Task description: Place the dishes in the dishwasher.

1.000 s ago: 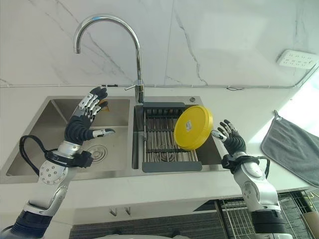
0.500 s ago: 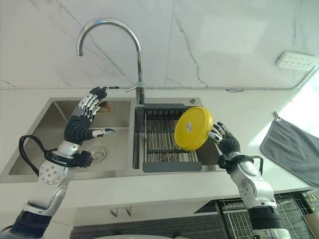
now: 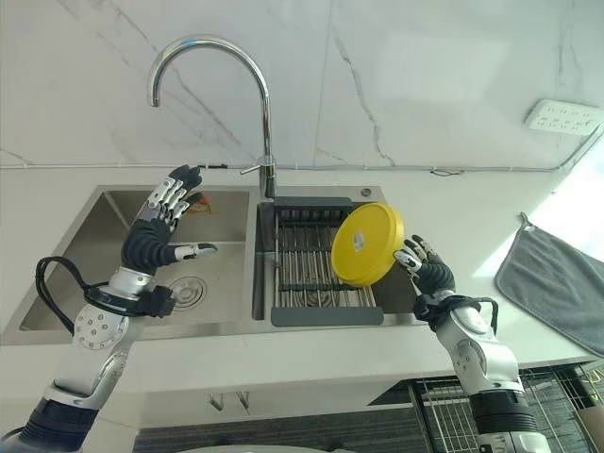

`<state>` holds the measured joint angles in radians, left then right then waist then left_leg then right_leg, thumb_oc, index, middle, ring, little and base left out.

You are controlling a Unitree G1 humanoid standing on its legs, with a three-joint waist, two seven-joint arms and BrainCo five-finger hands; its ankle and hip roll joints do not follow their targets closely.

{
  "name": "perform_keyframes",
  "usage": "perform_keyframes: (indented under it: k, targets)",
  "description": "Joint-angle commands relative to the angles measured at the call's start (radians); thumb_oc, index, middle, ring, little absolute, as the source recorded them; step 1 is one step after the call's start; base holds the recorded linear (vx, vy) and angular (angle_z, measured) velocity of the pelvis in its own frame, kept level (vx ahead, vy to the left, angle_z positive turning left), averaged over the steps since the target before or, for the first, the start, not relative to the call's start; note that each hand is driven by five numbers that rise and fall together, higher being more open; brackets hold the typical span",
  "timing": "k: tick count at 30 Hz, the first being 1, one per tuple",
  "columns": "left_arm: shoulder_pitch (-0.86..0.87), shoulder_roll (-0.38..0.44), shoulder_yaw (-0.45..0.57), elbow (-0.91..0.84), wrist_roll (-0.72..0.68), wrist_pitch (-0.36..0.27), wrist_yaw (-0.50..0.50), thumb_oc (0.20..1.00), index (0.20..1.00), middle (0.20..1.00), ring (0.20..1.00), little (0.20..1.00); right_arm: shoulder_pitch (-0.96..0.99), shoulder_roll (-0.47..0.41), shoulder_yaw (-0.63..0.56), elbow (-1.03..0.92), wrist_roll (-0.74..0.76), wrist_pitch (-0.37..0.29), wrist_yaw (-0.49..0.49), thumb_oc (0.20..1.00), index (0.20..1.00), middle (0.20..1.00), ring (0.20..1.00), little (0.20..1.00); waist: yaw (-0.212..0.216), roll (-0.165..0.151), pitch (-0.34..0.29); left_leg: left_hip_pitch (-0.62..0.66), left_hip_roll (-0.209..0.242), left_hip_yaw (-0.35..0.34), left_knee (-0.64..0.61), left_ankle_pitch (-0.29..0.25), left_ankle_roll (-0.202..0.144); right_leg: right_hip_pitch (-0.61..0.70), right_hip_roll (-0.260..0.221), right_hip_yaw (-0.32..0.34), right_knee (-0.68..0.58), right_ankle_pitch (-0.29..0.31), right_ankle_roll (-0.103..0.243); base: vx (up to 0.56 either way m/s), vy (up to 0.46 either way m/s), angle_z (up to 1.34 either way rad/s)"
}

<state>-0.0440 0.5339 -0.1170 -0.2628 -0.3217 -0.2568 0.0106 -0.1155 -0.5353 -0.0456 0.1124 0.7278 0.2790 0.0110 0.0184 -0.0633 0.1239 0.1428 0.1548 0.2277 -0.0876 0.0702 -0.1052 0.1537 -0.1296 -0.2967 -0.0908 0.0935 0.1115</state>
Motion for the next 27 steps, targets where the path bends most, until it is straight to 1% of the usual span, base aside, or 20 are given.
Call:
perform_keyframes:
  k: [1, 11, 27]
  targets:
    - [-0.082, 0.028, -0.019, 0.032, 0.032, -0.033, 0.018, 1.000, 1.000, 1.000, 1.000, 1.000, -0.135, -0.039, -0.004, 0.020, 0.017, -0.022, 0.017, 1.000, 1.000, 1.000, 1.000, 1.000, 0.024, 0.019, 0.000, 0.046, -0.003, -0.003, 0.000, -0.093, 0.019, 0.056, -0.014, -0.048, 0.004, -0.074, 0.023, 0.00, 0.000, 0.00]
    - [-0.087, 0.035, -0.025, 0.033, 0.029, -0.031, 0.023, 1.000, 1.000, 1.000, 1.000, 1.000, -0.152, -0.051, 0.008, 0.036, 0.029, -0.010, 0.014, 1.000, 1.000, 1.000, 1.000, 1.000, 0.030, 0.017, 0.002, 0.047, -0.004, -0.006, 0.000, -0.094, 0.020, 0.060, -0.014, -0.051, 0.004, -0.075, 0.022, 0.00, 0.000, 0.00]
    - [-0.097, 0.046, -0.042, 0.041, 0.017, -0.020, 0.029, 1.000, 1.000, 1.000, 1.000, 1.000, -0.208, -0.073, 0.031, 0.113, 0.054, -0.001, -0.001, 1.000, 1.000, 1.000, 1.000, 1.000, 0.048, 0.019, 0.002, 0.047, -0.009, -0.017, 0.000, -0.095, 0.019, 0.065, -0.012, -0.058, 0.004, -0.078, 0.020, 0.00, 0.000, 0.01]
